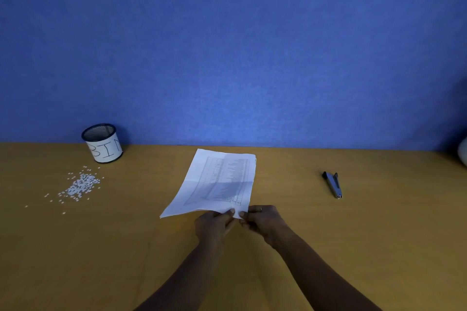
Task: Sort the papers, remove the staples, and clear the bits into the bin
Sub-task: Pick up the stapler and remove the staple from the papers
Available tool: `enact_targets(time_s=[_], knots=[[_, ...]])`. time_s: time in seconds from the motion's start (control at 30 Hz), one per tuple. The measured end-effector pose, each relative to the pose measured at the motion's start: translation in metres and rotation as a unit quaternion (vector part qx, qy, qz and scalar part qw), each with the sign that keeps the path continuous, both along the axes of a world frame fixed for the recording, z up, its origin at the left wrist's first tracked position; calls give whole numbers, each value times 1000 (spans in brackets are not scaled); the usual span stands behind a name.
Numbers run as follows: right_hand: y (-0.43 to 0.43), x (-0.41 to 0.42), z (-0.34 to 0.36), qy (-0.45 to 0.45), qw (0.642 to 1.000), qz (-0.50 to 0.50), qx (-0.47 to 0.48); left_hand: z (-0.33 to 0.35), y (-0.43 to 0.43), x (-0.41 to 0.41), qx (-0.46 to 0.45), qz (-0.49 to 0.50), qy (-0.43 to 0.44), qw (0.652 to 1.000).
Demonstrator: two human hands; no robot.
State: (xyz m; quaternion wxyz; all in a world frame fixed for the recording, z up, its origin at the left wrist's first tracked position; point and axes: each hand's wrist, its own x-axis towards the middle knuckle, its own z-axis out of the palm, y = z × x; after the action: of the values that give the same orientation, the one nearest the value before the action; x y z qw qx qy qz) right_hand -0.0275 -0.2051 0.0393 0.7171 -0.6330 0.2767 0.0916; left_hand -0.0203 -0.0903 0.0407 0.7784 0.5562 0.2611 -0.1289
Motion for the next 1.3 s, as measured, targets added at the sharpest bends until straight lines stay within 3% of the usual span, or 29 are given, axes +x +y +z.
enact_targets(time_s=[0.27, 0.9, 1.03, 1.17, 1.3], knots=[[5, -9, -1, 11, 1000, -12, -21, -2, 10, 0, -55, -62, 25, 996], [-19, -16, -10, -23, 997, -33, -71, -6, -10, -1, -29, -44, 10, 999], [-49, -13, -12, -37, 976, -13, -214, -5, -28, -1, -17, -34, 7, 999], [-93, -9, -21, -33, 912, 53, -406, -6, -48, 0, -13, -23, -17, 999], [-140, 1, -25, -4, 863, 62, -501, -5, -70, 0, -14, -14, -35, 999]])
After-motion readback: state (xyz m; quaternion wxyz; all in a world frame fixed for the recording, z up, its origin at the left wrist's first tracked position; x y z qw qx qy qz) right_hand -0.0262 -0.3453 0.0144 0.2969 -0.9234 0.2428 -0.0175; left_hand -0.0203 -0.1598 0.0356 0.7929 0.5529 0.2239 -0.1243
